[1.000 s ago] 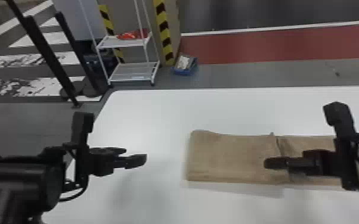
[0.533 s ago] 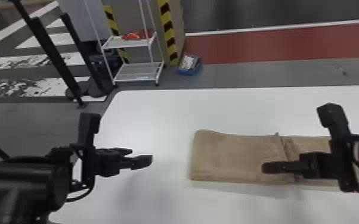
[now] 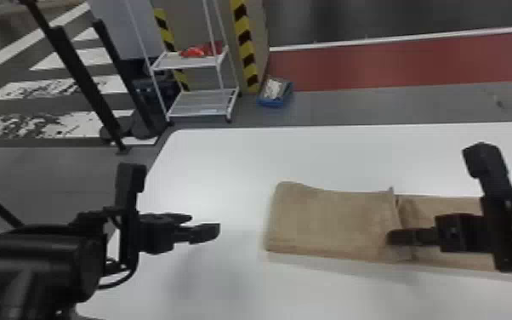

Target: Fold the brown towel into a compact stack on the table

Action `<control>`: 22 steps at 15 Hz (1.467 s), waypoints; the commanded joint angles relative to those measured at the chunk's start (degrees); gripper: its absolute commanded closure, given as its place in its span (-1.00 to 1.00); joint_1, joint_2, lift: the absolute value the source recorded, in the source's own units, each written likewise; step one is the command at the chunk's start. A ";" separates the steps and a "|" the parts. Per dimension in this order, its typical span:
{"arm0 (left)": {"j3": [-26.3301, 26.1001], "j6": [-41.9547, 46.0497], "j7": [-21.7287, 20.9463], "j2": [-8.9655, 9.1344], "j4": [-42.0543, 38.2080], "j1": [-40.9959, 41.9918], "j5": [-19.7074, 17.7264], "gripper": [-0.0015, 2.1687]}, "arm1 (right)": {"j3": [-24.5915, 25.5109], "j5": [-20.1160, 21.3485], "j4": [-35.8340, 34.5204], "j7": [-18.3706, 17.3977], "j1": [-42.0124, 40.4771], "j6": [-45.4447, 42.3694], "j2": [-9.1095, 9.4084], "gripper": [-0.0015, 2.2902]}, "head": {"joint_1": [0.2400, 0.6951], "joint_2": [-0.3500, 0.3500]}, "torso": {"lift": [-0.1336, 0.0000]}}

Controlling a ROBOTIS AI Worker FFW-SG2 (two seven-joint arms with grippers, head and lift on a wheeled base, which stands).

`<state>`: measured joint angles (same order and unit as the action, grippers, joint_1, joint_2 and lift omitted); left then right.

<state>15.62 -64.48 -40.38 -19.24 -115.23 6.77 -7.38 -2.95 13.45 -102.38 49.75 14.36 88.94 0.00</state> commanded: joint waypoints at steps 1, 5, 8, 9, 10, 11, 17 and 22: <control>-0.06 0.00 -0.05 0.00 0.00 0.00 0.00 -0.90 | 1.28 -1.41 -1.69 -0.09 0.05 0.32 0.05 0.05 | 1.00 0.73 | -0.86; 0.38 0.00 -0.23 0.00 0.00 0.00 -0.09 -0.90 | 3.12 -3.26 -5.90 0.17 -0.21 1.14 0.05 0.05 | 1.00 0.71 | -0.86; 0.82 0.00 -0.31 -0.18 0.00 0.00 -0.53 -0.90 | 4.53 -4.57 -11.79 1.58 -4.61 1.14 0.05 0.05 | 1.00 0.72 | -0.86; 0.82 0.00 -0.31 -0.09 0.00 0.09 -0.62 -0.90 | 4.97 -3.78 -11.62 1.58 -5.40 1.14 0.05 0.05 | 1.00 0.72 | -0.86; 0.82 0.18 -0.31 -0.09 -0.08 0.44 -0.62 -0.90 | 6.46 -3.96 -9.86 1.58 -5.40 1.14 0.05 0.05 | 1.00 0.73 | -0.86; 0.64 0.18 -0.31 0.00 -0.08 0.44 -0.62 -0.90 | 6.90 -4.40 -7.93 2.02 -4.78 0.84 0.05 0.05 | 1.00 0.73 | -0.86; 1.26 0.18 -0.40 -0.09 -0.26 0.88 -0.88 -0.90 | 9.54 -3.26 -11.18 5.71 -3.29 1.14 0.05 0.05 | 1.00 0.65 | -0.86; 1.87 0.71 -0.49 -0.09 -0.44 0.97 -1.23 -0.90 | 13.14 -4.31 -11.09 5.97 -2.67 1.14 0.05 0.05 | 1.00 0.62 | -0.86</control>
<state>17.52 -63.77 -40.81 -19.33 -115.39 7.78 -8.61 9.28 9.03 -113.50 55.73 11.31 89.96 0.00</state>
